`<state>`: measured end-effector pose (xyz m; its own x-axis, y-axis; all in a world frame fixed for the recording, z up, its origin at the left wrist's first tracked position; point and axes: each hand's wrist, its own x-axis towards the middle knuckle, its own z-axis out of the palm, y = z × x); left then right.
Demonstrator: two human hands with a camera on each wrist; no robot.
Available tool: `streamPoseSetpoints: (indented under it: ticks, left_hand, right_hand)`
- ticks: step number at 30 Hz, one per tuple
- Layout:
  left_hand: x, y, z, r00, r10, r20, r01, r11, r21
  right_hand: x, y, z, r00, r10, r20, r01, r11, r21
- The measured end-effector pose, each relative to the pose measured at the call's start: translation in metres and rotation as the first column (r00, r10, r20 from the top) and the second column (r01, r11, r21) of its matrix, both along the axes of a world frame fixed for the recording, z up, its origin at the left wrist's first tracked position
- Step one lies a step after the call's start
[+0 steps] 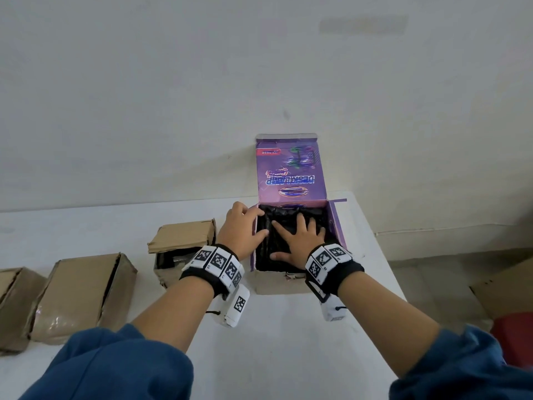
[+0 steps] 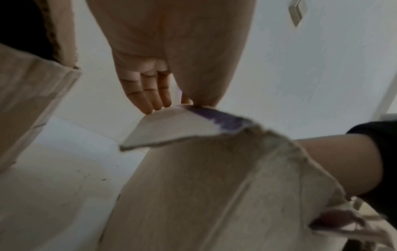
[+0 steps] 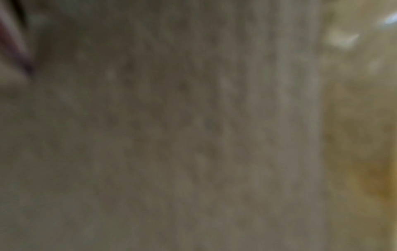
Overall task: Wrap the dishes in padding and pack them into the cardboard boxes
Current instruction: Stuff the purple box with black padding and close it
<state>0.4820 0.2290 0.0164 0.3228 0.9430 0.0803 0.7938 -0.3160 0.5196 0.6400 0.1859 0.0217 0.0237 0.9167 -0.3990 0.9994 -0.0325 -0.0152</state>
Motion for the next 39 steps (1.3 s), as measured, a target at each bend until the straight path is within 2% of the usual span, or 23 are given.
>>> streamPoseSetpoints:
  ticks: [3, 5, 6, 10, 14, 16, 19, 22, 28, 31, 33, 36, 39]
  left_hand:
    - [0.002, 0.0, 0.0, 1.0, 0.006, 0.025, -0.006, 0.999, -0.032]
    - [0.003, 0.002, -0.001, 1.0, 0.01, 0.028, -0.009, 0.998, -0.056]
    - [0.003, 0.002, -0.001, 0.999, 0.013, 0.031, -0.011, 0.998, -0.064]
    - [0.006, 0.003, -0.002, 0.999, 0.017, 0.042, -0.013, 0.995, -0.096]
    - [0.005, 0.003, -0.003, 0.997, 0.027, 0.077, -0.019, 0.994, -0.108]
    - [0.005, 0.004, -0.003, 0.996, 0.025, 0.084, -0.015, 0.993, -0.12]
    - [0.005, 0.005, -0.004, 0.995, 0.031, 0.096, -0.019, 0.991, -0.132]
    - [0.005, 0.005, -0.006, 0.992, 0.028, 0.119, -0.013, 0.991, -0.131]
    - [0.002, 0.005, -0.005, 0.994, 0.016, 0.106, -0.006, 0.996, -0.094]
    - [0.002, 0.013, 0.002, 0.991, 0.017, 0.133, -0.011, 0.999, -0.043]
    - [0.004, 0.023, 0.011, 0.981, 0.046, 0.187, -0.034, 0.997, -0.064]
    - [0.012, 0.038, 0.031, 0.939, 0.112, 0.324, -0.036, 0.972, -0.233]
    - [0.022, 0.053, 0.041, 0.877, 0.23, 0.422, -0.031, 0.904, -0.427]
  right_hand:
    - [0.007, -0.005, 0.023, 0.998, -0.005, -0.055, 0.008, 0.999, 0.05]
    - [0.015, -0.012, 0.036, 1.0, -0.009, 0.029, 0.005, 0.992, 0.13]
    - [0.017, -0.016, 0.04, 0.999, -0.031, 0.04, 0.026, 0.992, 0.121]
    - [0.011, -0.025, 0.032, 0.989, -0.128, -0.08, 0.124, 0.991, -0.049]
    - [0.009, -0.022, 0.023, 0.978, -0.168, -0.125, 0.158, 0.983, -0.088]
    - [0.012, -0.019, 0.031, 0.982, -0.146, -0.121, 0.14, 0.989, -0.054]
    - [0.009, -0.005, 0.038, 0.993, -0.075, -0.093, 0.082, 0.993, 0.08]
    - [-0.003, 0.004, 0.026, 0.987, -0.046, -0.151, 0.044, 0.999, -0.019]
    - [-0.009, 0.008, 0.004, 0.999, -0.013, -0.037, 0.011, 0.998, -0.059]
    - [0.002, 0.009, 0.014, 0.989, -0.033, -0.143, 0.027, 0.999, -0.045]
    - [0.019, 0.01, 0.026, 0.964, -0.06, -0.257, 0.077, 0.995, 0.06]
    - [0.048, 0.016, 0.042, 0.886, -0.146, -0.44, 0.298, 0.907, 0.299]
    - [0.069, 0.027, 0.053, 0.773, -0.273, -0.572, 0.491, 0.829, 0.267]
